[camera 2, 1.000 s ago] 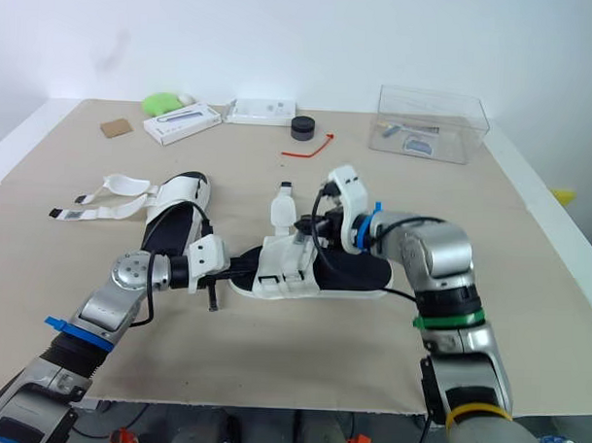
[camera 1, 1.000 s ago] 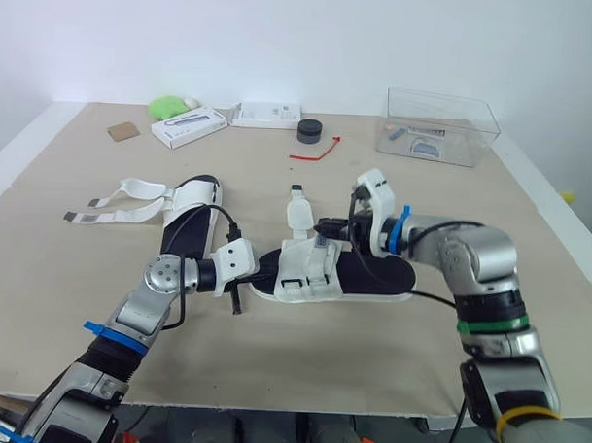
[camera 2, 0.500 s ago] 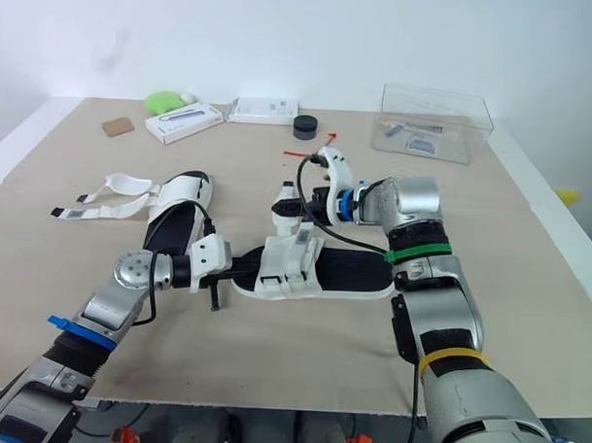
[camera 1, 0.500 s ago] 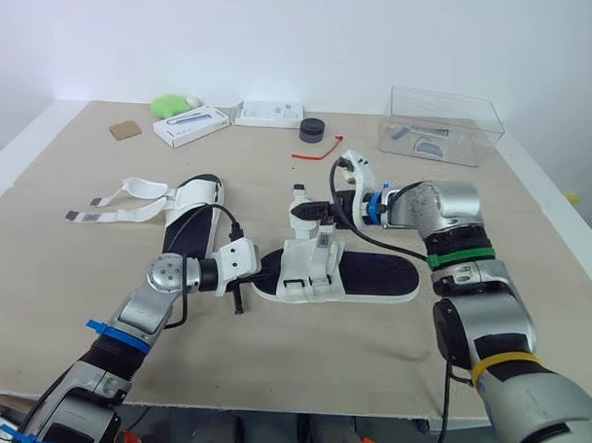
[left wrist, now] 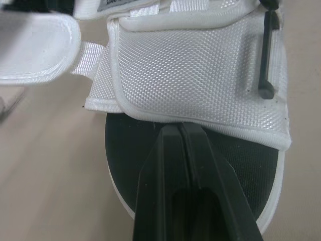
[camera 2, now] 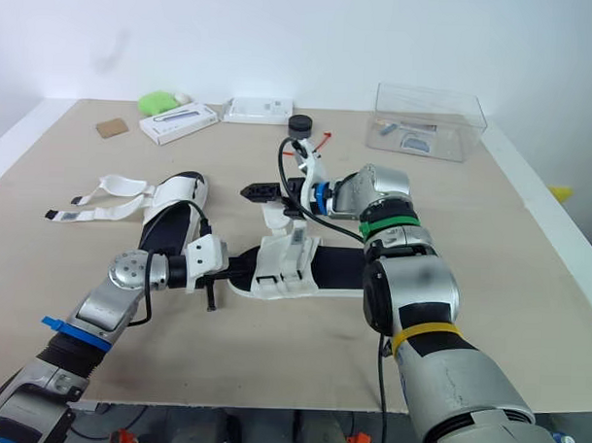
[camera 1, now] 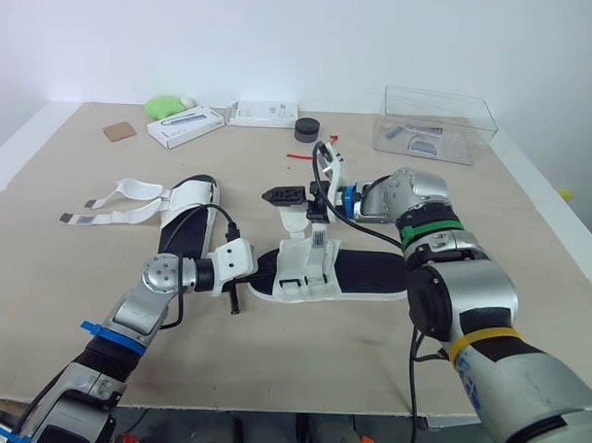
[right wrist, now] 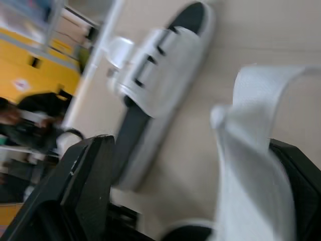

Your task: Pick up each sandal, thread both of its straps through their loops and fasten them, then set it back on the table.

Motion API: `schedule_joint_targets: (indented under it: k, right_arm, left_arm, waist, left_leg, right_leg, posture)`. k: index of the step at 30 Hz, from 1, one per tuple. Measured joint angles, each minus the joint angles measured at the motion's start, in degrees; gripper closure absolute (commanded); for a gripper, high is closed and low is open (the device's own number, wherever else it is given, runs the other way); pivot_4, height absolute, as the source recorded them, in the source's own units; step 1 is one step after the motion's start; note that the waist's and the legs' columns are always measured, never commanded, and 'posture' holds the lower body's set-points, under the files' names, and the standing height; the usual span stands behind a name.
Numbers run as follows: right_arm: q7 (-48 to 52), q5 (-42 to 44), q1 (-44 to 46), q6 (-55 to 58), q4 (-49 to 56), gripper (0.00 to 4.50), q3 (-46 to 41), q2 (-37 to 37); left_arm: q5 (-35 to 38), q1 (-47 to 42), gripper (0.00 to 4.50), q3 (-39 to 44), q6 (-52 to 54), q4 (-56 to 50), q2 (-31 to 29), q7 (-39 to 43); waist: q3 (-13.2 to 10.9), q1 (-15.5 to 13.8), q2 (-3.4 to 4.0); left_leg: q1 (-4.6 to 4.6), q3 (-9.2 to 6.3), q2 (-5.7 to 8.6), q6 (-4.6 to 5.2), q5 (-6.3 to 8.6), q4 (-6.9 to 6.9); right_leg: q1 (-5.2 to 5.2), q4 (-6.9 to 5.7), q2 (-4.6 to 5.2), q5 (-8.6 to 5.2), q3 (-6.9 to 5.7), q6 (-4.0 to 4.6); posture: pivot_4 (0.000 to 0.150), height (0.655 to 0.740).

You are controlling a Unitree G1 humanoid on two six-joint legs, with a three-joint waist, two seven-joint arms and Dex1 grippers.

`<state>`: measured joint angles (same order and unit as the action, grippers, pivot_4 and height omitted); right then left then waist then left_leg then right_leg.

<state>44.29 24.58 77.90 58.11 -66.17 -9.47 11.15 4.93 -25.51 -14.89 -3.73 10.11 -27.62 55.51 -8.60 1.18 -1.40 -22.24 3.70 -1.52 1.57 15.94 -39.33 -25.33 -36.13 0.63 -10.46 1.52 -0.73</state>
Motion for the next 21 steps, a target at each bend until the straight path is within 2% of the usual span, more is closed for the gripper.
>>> schedule_joint_targets:
  k: [10, 19, 21]
  right_arm:
    - [-0.77, -0.07, 1.62, -1.87, -2.26, 0.05, -3.81, -1.15]
    - [-0.58, 0.63, 3.98, -0.7, -1.17, 0.05, -6.87, 1.31]
    - [-0.56, 1.0, 4.04, -0.38, -0.83, 0.56, -7.04, 1.43]
  left_arm:
    - [0.0, 0.18, 4.5, 0.03, 0.03, -0.13, 0.05, -0.34]
    - [0.0, 0.33, 4.5, 0.06, 0.06, -0.22, 0.12, -0.49]
    - [0.0, 0.24, 4.5, 0.06, 0.06, -0.11, 0.15, -0.45]
  waist:
    - [0.0, 0.03, 0.0]
    - [-0.01, 0.02, 0.01]
    - [0.0, 0.03, 0.01]
  left_leg:
    - [-0.01, -0.02, 0.0, 0.0, 0.0, 0.0]
    - [-0.03, -0.03, 0.0, 0.0, 0.0, 0.0]
    - [-0.03, -0.03, 0.0, 0.0, 0.0, 0.0]
  right_leg:
    - [0.0, 0.0, 0.0, 0.0, -0.01, 0.0]
    - [-0.01, 0.01, 0.0, 0.0, -0.02, 0.0]
    - [0.0, 0.01, 0.0, 0.0, -0.01, 0.0]
  posture:
    - [0.15, 0.74]
    - [0.15, 0.74]
    - [0.15, 0.74]
